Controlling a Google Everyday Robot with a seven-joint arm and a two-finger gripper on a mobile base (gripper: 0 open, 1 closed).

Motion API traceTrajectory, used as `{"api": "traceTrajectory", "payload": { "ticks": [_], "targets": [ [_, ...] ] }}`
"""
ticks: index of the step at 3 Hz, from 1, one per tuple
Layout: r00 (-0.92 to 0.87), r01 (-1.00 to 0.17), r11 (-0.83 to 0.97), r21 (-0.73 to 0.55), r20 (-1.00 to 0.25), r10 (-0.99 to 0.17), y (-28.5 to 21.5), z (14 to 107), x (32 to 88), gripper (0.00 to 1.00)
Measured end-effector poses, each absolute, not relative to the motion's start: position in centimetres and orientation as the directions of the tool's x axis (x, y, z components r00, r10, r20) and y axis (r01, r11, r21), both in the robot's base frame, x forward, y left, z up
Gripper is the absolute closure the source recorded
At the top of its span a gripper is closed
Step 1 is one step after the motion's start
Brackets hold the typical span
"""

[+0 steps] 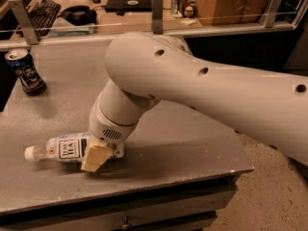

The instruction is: Pick blue plastic bottle

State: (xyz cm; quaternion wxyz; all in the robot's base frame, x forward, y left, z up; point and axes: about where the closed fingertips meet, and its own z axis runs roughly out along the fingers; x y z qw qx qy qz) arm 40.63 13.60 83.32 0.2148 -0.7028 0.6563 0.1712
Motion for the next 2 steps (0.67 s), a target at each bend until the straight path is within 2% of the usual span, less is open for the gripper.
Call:
{"api": "traceTrajectory", "payload": {
  "ticks": [2],
  "targets": [
    [0.072,-0.992,-0.002,-0.124,-0.566,-0.821,10.5,87.2,44.3,0.96]
  ]
}}
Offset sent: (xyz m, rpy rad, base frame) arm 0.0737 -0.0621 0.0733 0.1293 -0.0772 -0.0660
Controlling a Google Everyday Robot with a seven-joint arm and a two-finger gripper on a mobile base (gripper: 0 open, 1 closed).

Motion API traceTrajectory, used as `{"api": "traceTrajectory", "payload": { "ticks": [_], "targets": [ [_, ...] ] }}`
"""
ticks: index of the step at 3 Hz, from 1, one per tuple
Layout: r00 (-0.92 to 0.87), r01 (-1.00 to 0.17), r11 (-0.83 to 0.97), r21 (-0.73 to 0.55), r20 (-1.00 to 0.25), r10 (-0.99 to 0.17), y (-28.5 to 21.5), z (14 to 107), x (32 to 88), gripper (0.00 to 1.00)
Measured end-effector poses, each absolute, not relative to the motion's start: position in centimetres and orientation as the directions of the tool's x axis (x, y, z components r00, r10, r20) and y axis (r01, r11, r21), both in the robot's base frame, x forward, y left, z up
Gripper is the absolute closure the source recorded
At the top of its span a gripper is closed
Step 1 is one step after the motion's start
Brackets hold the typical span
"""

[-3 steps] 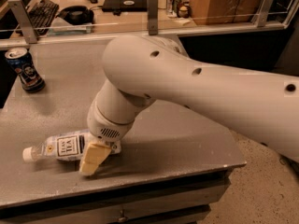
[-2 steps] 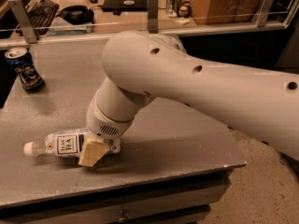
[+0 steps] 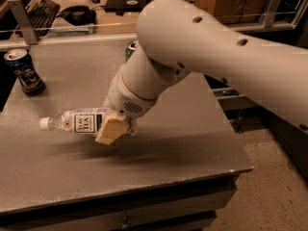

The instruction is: Pick blue plastic bottle

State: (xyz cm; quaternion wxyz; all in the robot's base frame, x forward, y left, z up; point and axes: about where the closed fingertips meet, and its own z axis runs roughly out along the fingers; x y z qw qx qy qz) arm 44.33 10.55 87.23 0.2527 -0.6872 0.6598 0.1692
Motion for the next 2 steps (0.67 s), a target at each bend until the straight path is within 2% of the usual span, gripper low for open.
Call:
{"api": "traceTrajectory", "payload": {
  "ticks": [1,2],
  "targets": [
    [0.076,-0.991,0.011,-0.136,-0.62,-0.781,7.5,89.7,47.1,1.0],
    [0.079,-0.993,0.004,-0.118,-0.694,-0.716,4.8,91.4,49.4,1.0]
  ]
}}
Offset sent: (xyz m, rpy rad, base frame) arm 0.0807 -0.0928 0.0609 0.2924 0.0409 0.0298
